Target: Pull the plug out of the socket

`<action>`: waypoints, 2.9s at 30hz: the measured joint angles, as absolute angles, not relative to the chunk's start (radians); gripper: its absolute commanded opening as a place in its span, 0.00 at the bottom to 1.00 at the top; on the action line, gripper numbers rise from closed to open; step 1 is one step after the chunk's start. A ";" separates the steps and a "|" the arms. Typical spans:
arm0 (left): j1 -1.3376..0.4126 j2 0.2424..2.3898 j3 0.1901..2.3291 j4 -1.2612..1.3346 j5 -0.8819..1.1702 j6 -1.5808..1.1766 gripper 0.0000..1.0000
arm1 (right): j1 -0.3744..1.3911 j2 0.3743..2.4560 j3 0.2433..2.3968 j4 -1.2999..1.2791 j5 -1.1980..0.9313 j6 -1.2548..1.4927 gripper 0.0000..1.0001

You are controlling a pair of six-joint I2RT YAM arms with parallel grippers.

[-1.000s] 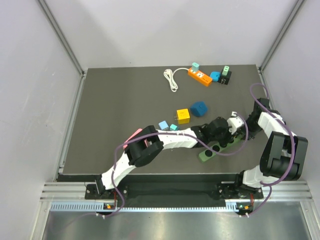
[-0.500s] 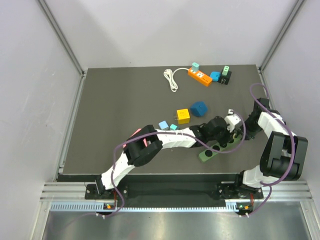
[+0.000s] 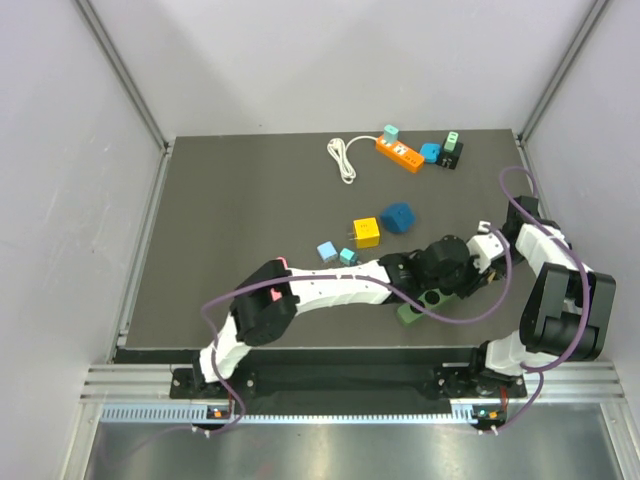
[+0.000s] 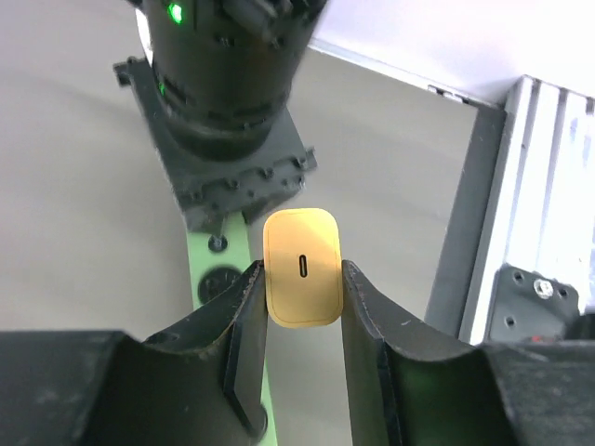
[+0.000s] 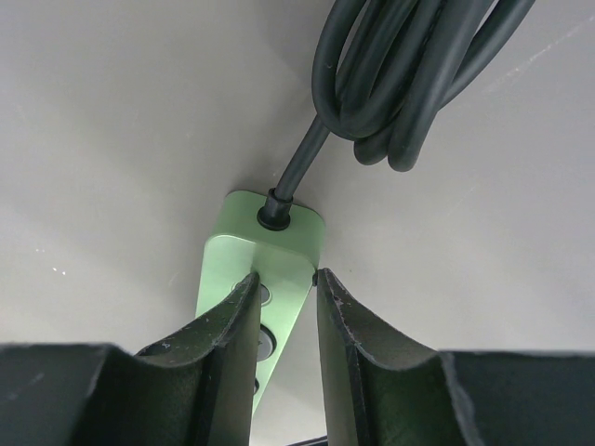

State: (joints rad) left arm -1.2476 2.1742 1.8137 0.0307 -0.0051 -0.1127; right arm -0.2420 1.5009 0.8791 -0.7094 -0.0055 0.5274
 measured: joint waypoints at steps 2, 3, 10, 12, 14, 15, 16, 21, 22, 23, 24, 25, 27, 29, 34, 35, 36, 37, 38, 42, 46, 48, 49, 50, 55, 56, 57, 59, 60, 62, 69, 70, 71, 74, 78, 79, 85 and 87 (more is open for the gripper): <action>-1.253 2.119 1.744 0.029 -0.014 -0.110 0.00 | -0.242 1.501 0.879 -0.710 -0.006 0.527 0.29; -1.249 2.091 1.710 0.017 -0.017 -0.111 0.00 | -0.242 1.501 0.879 -0.709 -0.006 0.527 0.29; -1.051 1.883 1.456 -0.062 0.122 -0.202 0.00 | -0.242 1.501 0.879 -0.709 -0.006 0.527 0.29; -0.978 1.841 1.402 -0.084 0.167 -0.229 0.00 | -0.242 1.501 0.879 -0.709 -0.006 0.527 0.29; -0.897 1.807 1.358 -0.122 0.193 -0.248 0.00 | -0.242 1.501 0.879 -0.709 -0.006 0.526 0.29; -0.865 1.798 1.343 -0.141 0.201 -0.258 0.00 | -0.242 1.501 0.879 -0.709 -0.006 0.526 0.29; -0.838 1.793 1.331 -0.154 0.212 -0.264 0.00 | -0.242 1.501 0.879 -0.709 -0.006 0.526 0.29; -0.774 1.794 1.309 -0.221 0.281 -0.285 0.00 | -0.242 1.501 0.879 -0.709 -0.006 0.526 0.29; -0.772 1.797 1.309 -0.223 0.293 -0.287 0.00 | -0.242 1.501 0.879 -0.709 -0.006 0.526 0.29; -0.771 1.803 1.309 -0.224 0.304 -0.289 0.00 | -0.242 1.501 0.879 -0.709 -0.006 0.526 0.29; -0.772 1.811 1.310 -0.223 0.313 -0.290 0.00 | -0.242 1.501 0.879 -0.709 -0.006 0.526 0.29; -0.773 1.822 1.313 -0.226 0.321 -0.290 0.00 | -0.242 1.501 0.879 -0.709 -0.006 0.526 0.29; -0.774 1.861 1.327 -0.233 0.329 -0.292 0.03 | -0.242 1.501 0.879 -0.709 -0.006 0.526 0.29; -0.774 1.905 1.340 -0.236 0.332 -0.295 0.10 | -0.242 1.501 0.879 -0.709 -0.006 0.526 0.29; -0.767 1.990 1.370 -0.242 0.346 -0.315 0.27 | -0.238 1.501 0.879 -0.709 -0.002 0.526 0.29; -0.767 1.995 1.378 -0.243 0.344 -0.315 0.30 | -0.238 1.501 0.879 -0.709 -0.002 0.526 0.29; -0.766 1.998 1.384 -0.244 0.337 -0.315 0.34 | -0.238 1.500 0.879 -0.708 -0.002 0.526 0.29; -0.766 2.002 1.391 -0.246 0.331 -0.316 0.43 | -0.237 1.500 0.879 -0.708 -0.001 0.525 0.29; -0.765 2.004 1.395 -0.246 0.326 -0.315 0.54 | -0.237 1.499 0.879 -0.708 -0.002 0.525 0.29; -0.765 2.006 1.401 -0.258 0.299 -0.316 0.62 | -0.236 1.499 0.878 -0.707 0.000 0.524 0.29; -0.765 1.997 1.401 -0.285 0.278 -0.315 0.64 | -0.230 1.494 0.876 -0.704 0.007 0.524 0.29; -0.765 1.972 1.401 -0.319 0.268 -0.315 0.65 | -0.229 1.490 0.871 -0.699 0.009 0.524 0.30; -0.765 1.953 1.404 -0.336 0.265 -0.315 0.66 | -0.229 1.486 0.868 -0.696 0.009 0.524 0.29; -0.765 1.934 1.407 -0.350 0.263 -0.315 0.67 | -0.228 1.484 0.866 -0.694 0.010 0.524 0.30; -0.765 1.747 1.427 -0.410 0.244 -0.316 0.69 | -0.221 1.458 0.844 -0.672 0.021 0.524 0.30; -0.765 1.695 1.427 -0.418 0.241 -0.316 0.69 | -0.219 1.451 0.837 -0.665 0.025 0.525 0.30; -0.765 1.642 1.427 -0.430 0.238 -0.317 0.69 | -0.215 1.441 0.830 -0.657 0.030 0.524 0.31; -0.765 1.528 1.415 -0.442 0.226 -0.319 0.68 | -0.206 1.417 0.812 -0.636 0.041 0.525 0.31; -0.765 1.473 1.399 -0.443 0.218 -0.323 0.68 | -0.201 1.403 0.801 -0.625 0.049 0.525 0.31; -0.765 1.353 1.348 -0.451 0.200 -0.332 0.68 | -0.196 1.380 0.785 -0.606 0.059 0.525 0.32; -0.765 1.081 1.102 -0.490 0.167 -0.397 0.67 | -0.170 1.316 0.740 -0.569 0.097 0.537 0.35; -0.765 1.061 1.072 -0.495 0.167 -0.408 0.67 | -0.161 1.308 0.739 -0.570 0.111 0.540 0.36; -0.765 1.049 1.054 -0.500 0.167 -0.417 0.67 | -0.150 1.297 0.740 -0.573 0.130 0.542 0.36; -0.765 1.013 1.015 -0.501 0.167 -0.433 0.68 | -0.113 1.271 0.756 -0.627 0.199 0.546 0.36; -0.765 0.995 1.008 -0.485 0.167 -0.436 0.68 | -0.063 1.245 0.855 -0.724 0.274 0.561 0.40; -0.765 1.002 1.010 -0.474 0.167 -0.435 0.68 | -0.051 1.236 0.892 -0.744 0.289 0.563 0.40; -0.764 1.124 1.059 -0.383 0.168 -0.424 0.67 | -0.009 1.197 1.110 -0.781 0.352 0.569 0.55; -0.762 1.168 1.063 -0.328 0.168 -0.425 0.66 | 0.006 1.195 1.149 -0.755 0.354 0.564 0.63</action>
